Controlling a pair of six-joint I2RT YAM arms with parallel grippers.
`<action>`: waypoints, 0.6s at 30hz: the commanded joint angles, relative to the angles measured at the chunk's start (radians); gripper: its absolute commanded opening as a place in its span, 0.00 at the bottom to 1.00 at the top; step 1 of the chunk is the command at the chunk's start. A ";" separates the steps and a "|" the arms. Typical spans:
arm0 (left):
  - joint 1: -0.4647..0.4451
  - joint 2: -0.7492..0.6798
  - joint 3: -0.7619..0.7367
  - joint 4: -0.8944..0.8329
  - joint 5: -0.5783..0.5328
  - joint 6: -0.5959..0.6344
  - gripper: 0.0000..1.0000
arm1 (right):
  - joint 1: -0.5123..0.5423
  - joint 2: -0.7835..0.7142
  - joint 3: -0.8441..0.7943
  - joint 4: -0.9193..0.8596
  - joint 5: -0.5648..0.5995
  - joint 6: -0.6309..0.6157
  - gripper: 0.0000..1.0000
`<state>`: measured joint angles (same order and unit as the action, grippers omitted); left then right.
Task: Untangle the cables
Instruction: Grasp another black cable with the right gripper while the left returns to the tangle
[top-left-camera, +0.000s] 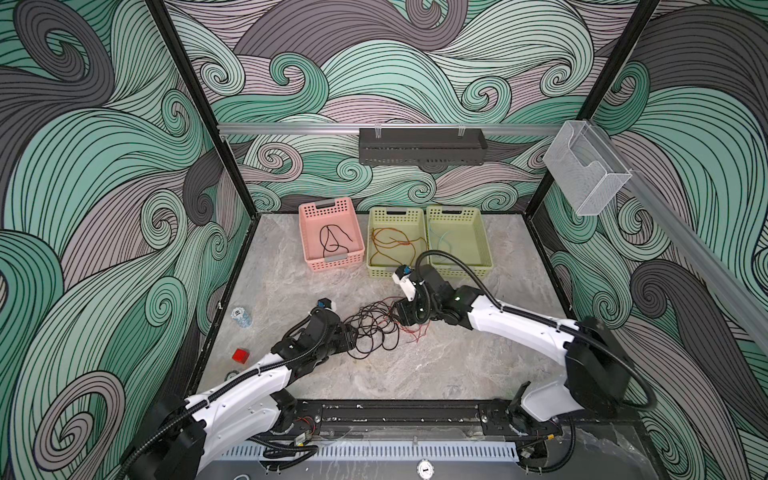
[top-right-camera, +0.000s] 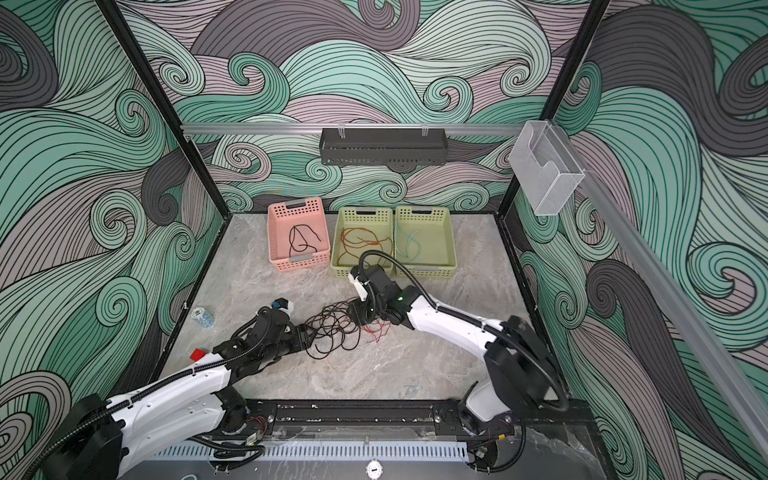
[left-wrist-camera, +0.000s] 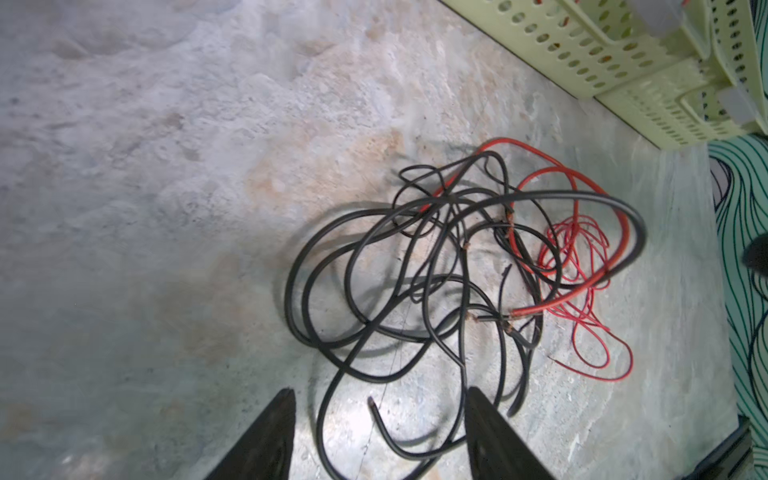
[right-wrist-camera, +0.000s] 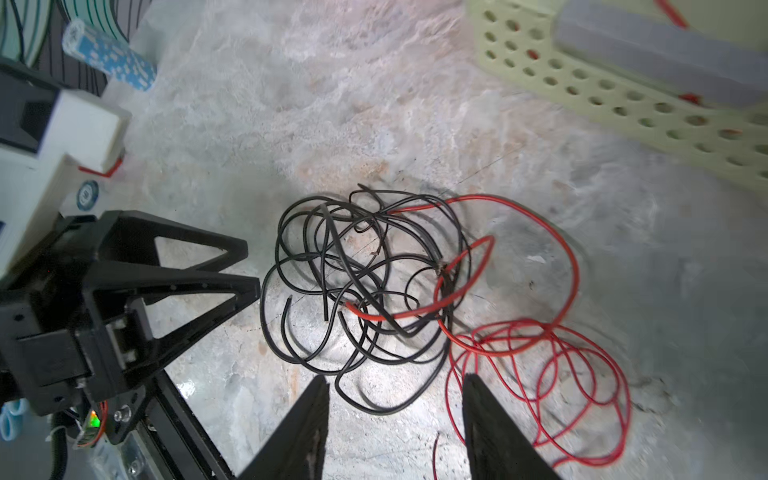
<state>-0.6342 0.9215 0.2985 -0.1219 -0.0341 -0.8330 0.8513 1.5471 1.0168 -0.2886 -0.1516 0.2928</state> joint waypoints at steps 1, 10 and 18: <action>-0.007 -0.024 -0.017 0.024 -0.055 -0.083 0.62 | 0.054 0.079 0.056 -0.027 0.038 -0.110 0.52; -0.010 -0.105 -0.023 -0.072 -0.068 -0.084 0.61 | 0.077 0.208 0.160 -0.040 0.187 -0.092 0.08; -0.009 -0.244 -0.069 -0.097 -0.086 -0.094 0.61 | 0.098 -0.014 0.146 -0.044 0.296 -0.063 0.00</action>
<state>-0.6384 0.7128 0.2474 -0.1837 -0.0944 -0.9127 0.9382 1.6238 1.1454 -0.3214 0.0734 0.2180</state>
